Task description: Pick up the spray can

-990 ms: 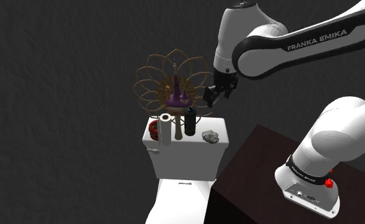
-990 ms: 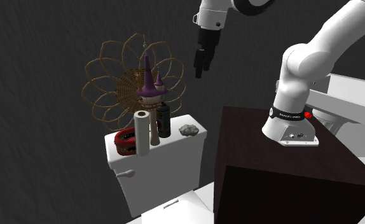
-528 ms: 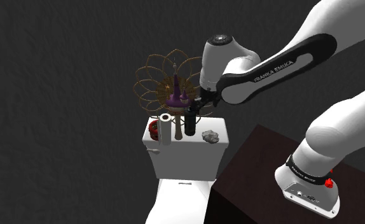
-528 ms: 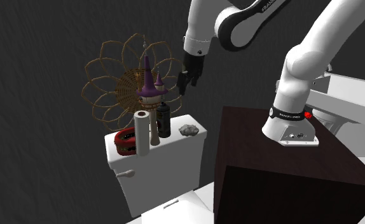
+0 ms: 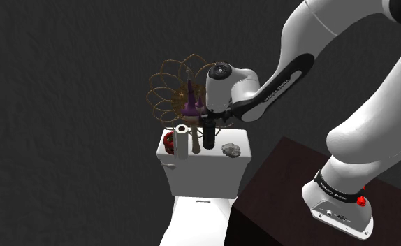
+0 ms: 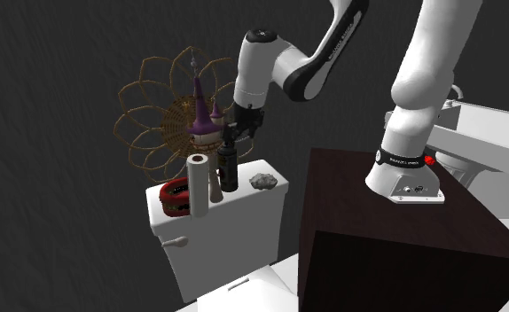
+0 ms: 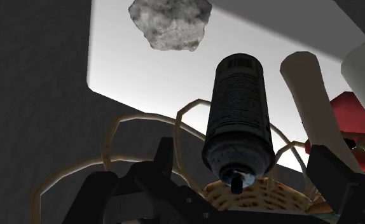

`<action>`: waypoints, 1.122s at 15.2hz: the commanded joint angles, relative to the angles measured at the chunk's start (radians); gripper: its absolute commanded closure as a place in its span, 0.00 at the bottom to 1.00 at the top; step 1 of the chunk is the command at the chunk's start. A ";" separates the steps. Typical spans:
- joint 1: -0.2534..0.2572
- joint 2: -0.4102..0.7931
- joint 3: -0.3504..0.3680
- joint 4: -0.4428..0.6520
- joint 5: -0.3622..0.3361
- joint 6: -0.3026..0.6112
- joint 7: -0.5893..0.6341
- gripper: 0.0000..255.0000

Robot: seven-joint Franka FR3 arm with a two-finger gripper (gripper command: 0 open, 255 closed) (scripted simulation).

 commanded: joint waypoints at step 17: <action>0.104 0.355 -0.138 0.187 -0.549 -0.089 0.498 1.00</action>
